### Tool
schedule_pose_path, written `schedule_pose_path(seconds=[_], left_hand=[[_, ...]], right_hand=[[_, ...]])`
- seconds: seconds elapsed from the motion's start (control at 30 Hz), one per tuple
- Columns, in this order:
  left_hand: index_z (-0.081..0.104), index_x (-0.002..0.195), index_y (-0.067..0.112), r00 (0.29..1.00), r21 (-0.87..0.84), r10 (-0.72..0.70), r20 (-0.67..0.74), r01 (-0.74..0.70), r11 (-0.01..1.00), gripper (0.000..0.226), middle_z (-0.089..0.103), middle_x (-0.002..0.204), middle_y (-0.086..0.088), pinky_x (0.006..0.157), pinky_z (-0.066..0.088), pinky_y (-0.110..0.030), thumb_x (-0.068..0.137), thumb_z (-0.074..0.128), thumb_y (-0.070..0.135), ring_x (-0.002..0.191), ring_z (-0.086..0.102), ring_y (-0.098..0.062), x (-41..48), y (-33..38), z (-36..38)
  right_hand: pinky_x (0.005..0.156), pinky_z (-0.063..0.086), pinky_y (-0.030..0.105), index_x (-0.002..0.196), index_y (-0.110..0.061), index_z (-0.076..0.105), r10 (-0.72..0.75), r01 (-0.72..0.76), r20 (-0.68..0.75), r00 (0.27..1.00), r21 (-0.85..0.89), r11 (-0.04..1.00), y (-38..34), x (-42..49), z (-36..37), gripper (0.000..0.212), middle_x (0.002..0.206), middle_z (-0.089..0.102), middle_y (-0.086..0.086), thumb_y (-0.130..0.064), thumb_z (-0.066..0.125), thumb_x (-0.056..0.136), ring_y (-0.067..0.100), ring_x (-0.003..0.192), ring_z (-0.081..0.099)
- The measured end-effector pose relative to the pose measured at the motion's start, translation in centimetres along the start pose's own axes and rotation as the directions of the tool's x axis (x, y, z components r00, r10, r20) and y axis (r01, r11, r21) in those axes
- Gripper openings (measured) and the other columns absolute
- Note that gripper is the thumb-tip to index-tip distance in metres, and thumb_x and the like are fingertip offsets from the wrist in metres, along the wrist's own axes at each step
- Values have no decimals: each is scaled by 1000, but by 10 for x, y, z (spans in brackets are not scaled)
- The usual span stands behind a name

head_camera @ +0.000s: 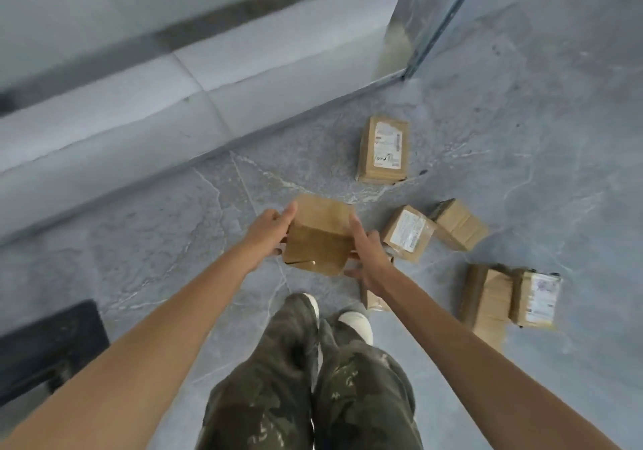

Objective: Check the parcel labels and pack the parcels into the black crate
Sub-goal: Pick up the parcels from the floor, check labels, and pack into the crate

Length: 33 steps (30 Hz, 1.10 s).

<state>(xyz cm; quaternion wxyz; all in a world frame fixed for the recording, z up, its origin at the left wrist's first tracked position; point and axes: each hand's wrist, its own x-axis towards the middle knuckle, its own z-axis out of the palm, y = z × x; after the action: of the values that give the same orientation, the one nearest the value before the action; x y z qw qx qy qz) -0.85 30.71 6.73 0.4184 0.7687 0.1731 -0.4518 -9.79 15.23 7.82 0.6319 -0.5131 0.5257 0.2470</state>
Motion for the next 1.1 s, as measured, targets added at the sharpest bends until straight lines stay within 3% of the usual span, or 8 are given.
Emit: schedule_pose_path(seconds=[0.13, 0.2, 0.33, 0.47, 0.57, 0.73, 0.93, 1.1], left_hand=[[48, 85, 24, 977, -26, 205, -54, -207, 978, 33, 61, 89, 1, 87, 53, -46, 79, 64, 53, 91, 64, -20, -147, 95, -25], [51, 102, 27, 954, -84, 296, -52, -299, 950, 35, 61, 90, 5, 88, 53, -44, 78, 70, 44, 89, 63, -14, -225, 145, -42], [45, 126, 35, 866, -172, 493, -81, -499, 849, 53, 60, 91, 8, 83, 55, -35, 81, 70, 20, 86, 63, -8, -368, 236, -85], [50, 106, 47, 718, -175, 676, -162, -696, 697, 35, 63, 95, 9, 73, 57, -27, 85, 66, 24, 84, 66, -3, -493, 300, -127], [54, 108, 39, 606, -234, 756, -249, -795, 560, 23, 62, 101, 6, 70, 56, -22, 89, 61, 27, 85, 66, -2, -576, 325, -143], [55, 113, 41, 472, -236, 823, -316, -880, 413, 27, 62, 114, 17, 73, 52, -15, 88, 59, 33, 106, 59, -1, -681, 317, -126], [49, 89, 16, 565, -456, 738, -368, -802, 386, 36, 63, 121, -5, 93, 51, -47, 74, 59, 47, 113, 57, -23, -762, 277, -93], [35, 125, 25, 675, -639, 703, -225, -647, 417, 73, 67, 114, -7, 78, 56, -48, 63, 73, 37, 103, 63, -33, -800, 228, -76]], right_hand=[[95, 49, 44, 116, -18, 41, -221, 223, -126, 967, 3, 975, -79, -146, -33, 43, 109, 52, 2, -49, 53, 90, 20, 103, 54], [81, 50, 31, 115, -20, 43, -375, 383, -128, 918, 43, 923, -125, -228, -48, 31, 103, 52, -3, -39, 54, 93, 11, 93, 54], [63, 46, 12, 122, -18, 46, -688, 688, -2, 726, 10, 726, -205, -383, -69, 28, 106, 58, -5, -18, 52, 95, 5, 90, 56], [75, 49, 24, 124, -19, 45, -846, 851, 123, 519, 25, 525, -258, -511, -82, 31, 117, 55, 1, -8, 50, 95, 14, 101, 54], [74, 55, 23, 118, -25, 45, -896, 893, 145, 420, 113, 437, -275, -591, -85, 38, 118, 53, -4, -34, 61, 85, 12, 106, 55], [84, 45, 39, 105, -20, 42, -894, 866, 27, 448, 235, 441, -266, -672, -92, 59, 117, 54, 3, -64, 59, 68, 19, 103, 50], [92, 46, 39, 102, -30, 46, -949, 896, 83, 304, 314, 315, -225, -731, -118, 38, 118, 61, -2, -46, 68, 76, 22, 114, 54], [95, 44, 48, 104, -34, 51, -961, 914, 229, 154, 336, 226, -178, -764, -136, 35, 117, 64, -2, -41, 69, 75, 28, 118, 54]])
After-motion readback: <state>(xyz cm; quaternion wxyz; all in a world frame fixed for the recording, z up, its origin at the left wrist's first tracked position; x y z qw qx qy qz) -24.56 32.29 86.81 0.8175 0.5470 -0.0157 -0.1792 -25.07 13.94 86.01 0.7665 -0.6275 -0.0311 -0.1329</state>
